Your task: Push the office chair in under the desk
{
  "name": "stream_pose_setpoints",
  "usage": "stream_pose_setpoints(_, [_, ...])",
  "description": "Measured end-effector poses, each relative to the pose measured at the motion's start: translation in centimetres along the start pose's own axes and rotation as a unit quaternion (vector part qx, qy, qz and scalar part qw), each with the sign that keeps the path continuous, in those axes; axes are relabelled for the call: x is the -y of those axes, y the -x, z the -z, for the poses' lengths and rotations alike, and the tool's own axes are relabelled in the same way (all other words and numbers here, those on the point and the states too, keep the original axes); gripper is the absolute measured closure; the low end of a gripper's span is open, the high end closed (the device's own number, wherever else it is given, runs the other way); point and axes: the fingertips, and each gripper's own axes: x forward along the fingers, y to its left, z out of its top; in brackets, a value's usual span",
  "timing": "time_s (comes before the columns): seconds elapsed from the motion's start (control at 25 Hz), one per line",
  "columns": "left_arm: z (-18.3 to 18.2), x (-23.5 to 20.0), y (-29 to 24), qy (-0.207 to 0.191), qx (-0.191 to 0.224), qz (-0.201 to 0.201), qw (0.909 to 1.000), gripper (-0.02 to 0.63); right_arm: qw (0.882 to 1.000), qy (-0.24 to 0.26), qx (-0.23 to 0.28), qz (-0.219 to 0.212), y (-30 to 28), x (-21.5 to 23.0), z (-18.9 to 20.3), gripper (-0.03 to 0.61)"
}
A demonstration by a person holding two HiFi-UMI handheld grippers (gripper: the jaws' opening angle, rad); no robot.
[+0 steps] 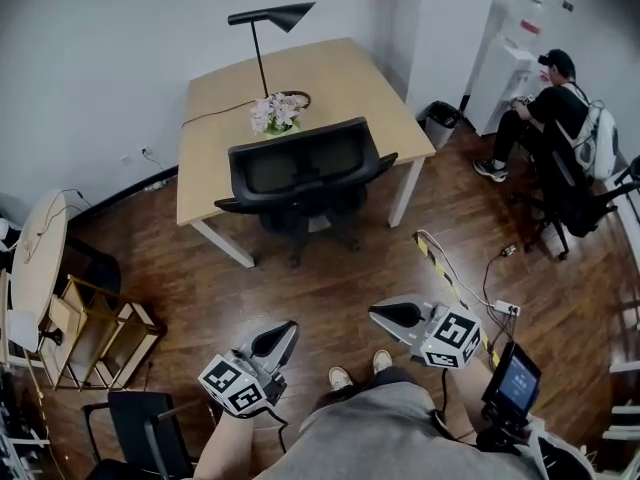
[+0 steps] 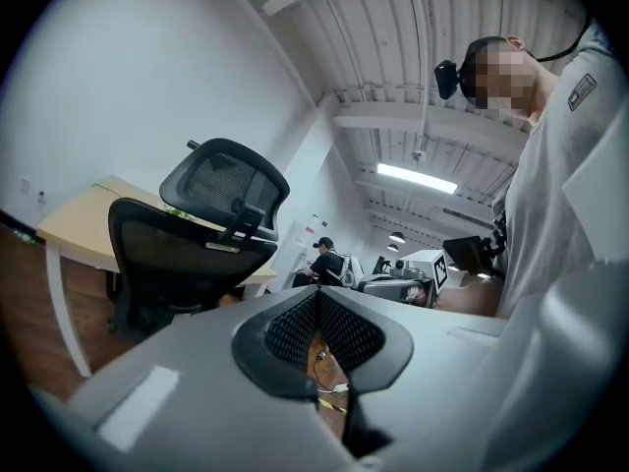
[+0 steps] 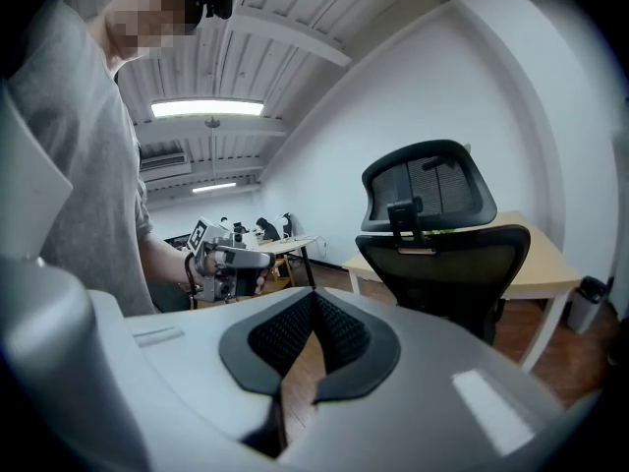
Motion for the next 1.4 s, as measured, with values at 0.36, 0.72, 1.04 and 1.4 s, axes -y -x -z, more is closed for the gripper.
stream_pose_setpoints(0.36, [2.5, 3.8, -1.4, 0.006, -0.002, 0.011, 0.9999, 0.6, 0.999, 0.005, -0.018, -0.038, 0.3, -3.1, 2.5, 0.572])
stream_pose_setpoints(0.72, [4.7, 5.8, -2.9, 0.015, -0.019, 0.022, 0.9995, 0.6, 0.998, 0.0, -0.031, -0.047, 0.8, -4.7, 4.3, 0.574])
stream_pose_setpoints(1.04, [5.7, 7.0, -3.7, 0.02, -0.028, 0.024, 0.9991, 0.6, 0.998, -0.006, -0.036, -0.05, 2.0, -5.0, 5.1, 0.574])
stream_pose_setpoints(1.4, [5.8, 7.5, -4.2, 0.022, -0.029, 0.018, 0.9992, 0.6, 0.998, -0.005, -0.039, -0.054, 2.5, -4.8, 5.2, 0.574])
